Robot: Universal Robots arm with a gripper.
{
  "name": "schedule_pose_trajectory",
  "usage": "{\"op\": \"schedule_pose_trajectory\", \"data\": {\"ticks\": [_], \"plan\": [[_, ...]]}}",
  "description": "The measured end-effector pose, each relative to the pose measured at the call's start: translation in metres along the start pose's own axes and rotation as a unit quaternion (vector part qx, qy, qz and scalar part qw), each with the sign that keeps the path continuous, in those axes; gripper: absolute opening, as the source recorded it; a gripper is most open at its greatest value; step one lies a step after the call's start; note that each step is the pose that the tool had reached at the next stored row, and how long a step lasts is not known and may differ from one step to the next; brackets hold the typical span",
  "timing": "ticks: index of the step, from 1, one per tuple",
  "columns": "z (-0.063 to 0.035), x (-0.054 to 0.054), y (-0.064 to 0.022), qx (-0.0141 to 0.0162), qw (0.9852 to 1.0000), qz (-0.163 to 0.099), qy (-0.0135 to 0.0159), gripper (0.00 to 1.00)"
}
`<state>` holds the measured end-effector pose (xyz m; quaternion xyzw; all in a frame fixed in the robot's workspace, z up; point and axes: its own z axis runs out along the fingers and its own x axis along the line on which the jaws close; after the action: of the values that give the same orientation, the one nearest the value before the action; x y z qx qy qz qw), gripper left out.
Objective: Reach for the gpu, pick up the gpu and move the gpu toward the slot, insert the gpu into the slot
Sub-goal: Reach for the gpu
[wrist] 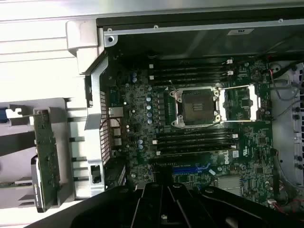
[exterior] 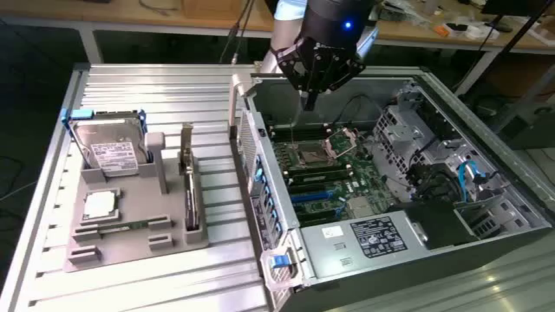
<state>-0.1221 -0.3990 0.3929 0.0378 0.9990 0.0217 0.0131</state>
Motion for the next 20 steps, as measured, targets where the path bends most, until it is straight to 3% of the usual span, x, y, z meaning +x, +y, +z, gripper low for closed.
{"op": "schedule_pose_trajectory", "data": {"ticks": [9,20], "plan": [[-0.0001,0.025,-0.0019,0.0,1.0,0.0,0.0,0.11],[0.0002,0.048,-0.0036,0.0,1.0,0.0,0.0004,0.11]]}}
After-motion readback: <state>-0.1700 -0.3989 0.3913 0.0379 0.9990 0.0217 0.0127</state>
